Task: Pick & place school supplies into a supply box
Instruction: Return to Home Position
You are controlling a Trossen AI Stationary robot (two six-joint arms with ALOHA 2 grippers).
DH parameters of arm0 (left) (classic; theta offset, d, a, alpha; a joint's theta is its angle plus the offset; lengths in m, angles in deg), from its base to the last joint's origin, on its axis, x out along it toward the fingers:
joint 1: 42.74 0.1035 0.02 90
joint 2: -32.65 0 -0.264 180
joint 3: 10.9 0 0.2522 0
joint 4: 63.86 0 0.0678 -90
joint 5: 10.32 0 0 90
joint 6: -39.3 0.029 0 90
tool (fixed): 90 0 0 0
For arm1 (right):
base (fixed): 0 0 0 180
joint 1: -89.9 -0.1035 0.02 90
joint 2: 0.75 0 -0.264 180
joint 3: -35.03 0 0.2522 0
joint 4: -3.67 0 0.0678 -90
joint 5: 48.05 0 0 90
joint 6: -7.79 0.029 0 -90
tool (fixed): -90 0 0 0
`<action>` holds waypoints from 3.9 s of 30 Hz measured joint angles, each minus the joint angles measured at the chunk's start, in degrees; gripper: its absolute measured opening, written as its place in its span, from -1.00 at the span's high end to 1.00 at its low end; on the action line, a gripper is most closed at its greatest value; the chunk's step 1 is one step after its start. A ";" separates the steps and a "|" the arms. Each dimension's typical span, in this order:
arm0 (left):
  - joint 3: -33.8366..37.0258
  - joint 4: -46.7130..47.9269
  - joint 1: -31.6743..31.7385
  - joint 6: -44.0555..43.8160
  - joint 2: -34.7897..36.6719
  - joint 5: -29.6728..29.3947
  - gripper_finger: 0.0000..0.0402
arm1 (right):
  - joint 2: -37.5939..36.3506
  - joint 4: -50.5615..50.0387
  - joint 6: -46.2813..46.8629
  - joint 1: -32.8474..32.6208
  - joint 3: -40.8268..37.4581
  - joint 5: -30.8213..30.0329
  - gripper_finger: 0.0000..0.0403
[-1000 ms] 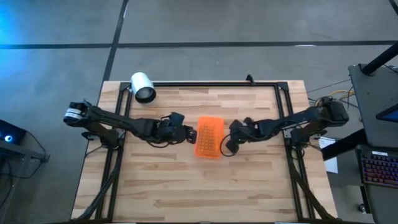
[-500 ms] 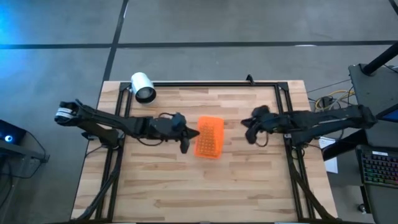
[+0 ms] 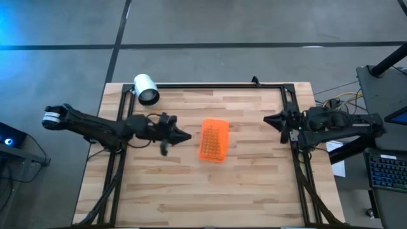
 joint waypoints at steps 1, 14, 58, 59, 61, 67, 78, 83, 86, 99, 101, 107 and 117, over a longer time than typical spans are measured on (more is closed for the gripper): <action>2.97 -5.58 0.28 1.01 0.16 1.83 1.00 | -0.80 2.75 -0.98 0.00 -1.21 1.51 0.83; 24.07 -21.25 2.71 -1.49 9.44 0.91 1.00 | -14.10 18.30 -1.79 0.63 -19.44 6.25 0.83; 31.87 23.98 14.68 -4.51 60.19 -0.24 1.00 | -26.84 34.41 -1.83 6.22 -37.94 5.29 0.83; 31.87 23.76 14.68 -4.51 60.19 -0.16 1.00 | -26.88 34.63 -1.87 6.45 -37.93 5.20 0.83; 31.87 23.40 14.68 -4.51 60.19 -0.12 1.00 | -26.86 34.41 -1.89 6.42 -37.94 5.10 0.83; 31.90 23.51 15.92 -4.51 60.22 -0.12 1.00 | -26.86 33.44 -1.96 6.55 -37.94 5.14 0.83; 31.90 24.09 19.66 -4.51 59.43 -0.29 1.00 | -26.86 33.57 -2.02 6.51 -37.94 5.12 0.83; 31.90 24.16 19.66 -4.51 58.88 -0.29 1.00 | -26.86 33.59 -2.02 6.51 -37.94 5.13 0.83; 31.90 24.40 19.66 -4.51 58.82 -0.29 1.00 | -26.86 33.54 -2.02 6.51 -37.94 5.14 0.83; 31.90 24.35 19.66 -4.51 58.82 -0.27 1.00 | -26.86 31.99 -2.02 6.51 -37.94 5.14 0.83; 31.90 24.35 19.66 -4.51 58.82 -0.27 1.00 | -26.86 32.04 -2.02 6.51 -37.92 5.14 0.83; 31.90 24.33 19.66 -4.51 58.82 -0.27 1.00 | -26.54 32.01 -2.02 6.51 -37.92 5.12 0.83; 31.90 24.29 19.66 -4.51 58.80 -0.26 1.00 | -25.58 32.07 -2.00 6.51 -37.92 5.12 0.83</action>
